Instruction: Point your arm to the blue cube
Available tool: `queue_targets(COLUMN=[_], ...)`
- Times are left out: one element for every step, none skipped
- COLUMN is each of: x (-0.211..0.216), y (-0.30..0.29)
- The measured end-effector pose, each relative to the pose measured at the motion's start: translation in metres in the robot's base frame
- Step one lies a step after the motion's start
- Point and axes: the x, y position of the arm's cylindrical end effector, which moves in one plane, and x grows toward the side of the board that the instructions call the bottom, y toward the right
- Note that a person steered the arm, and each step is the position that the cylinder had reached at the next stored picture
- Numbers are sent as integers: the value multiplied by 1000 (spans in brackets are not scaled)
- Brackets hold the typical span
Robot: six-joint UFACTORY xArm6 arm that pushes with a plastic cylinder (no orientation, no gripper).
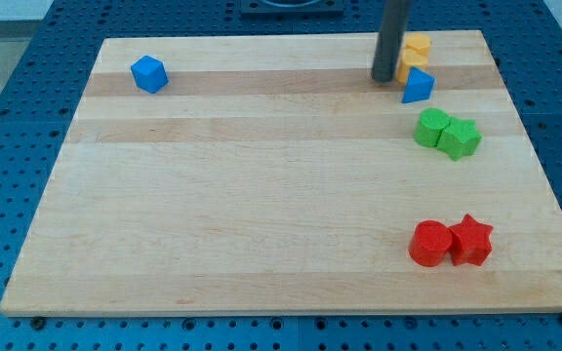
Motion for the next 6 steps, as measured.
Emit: queue_targets(x=[-27,-51,-66,-68,-68,-68], y=[-34,-82,-158,-240,-282,-282])
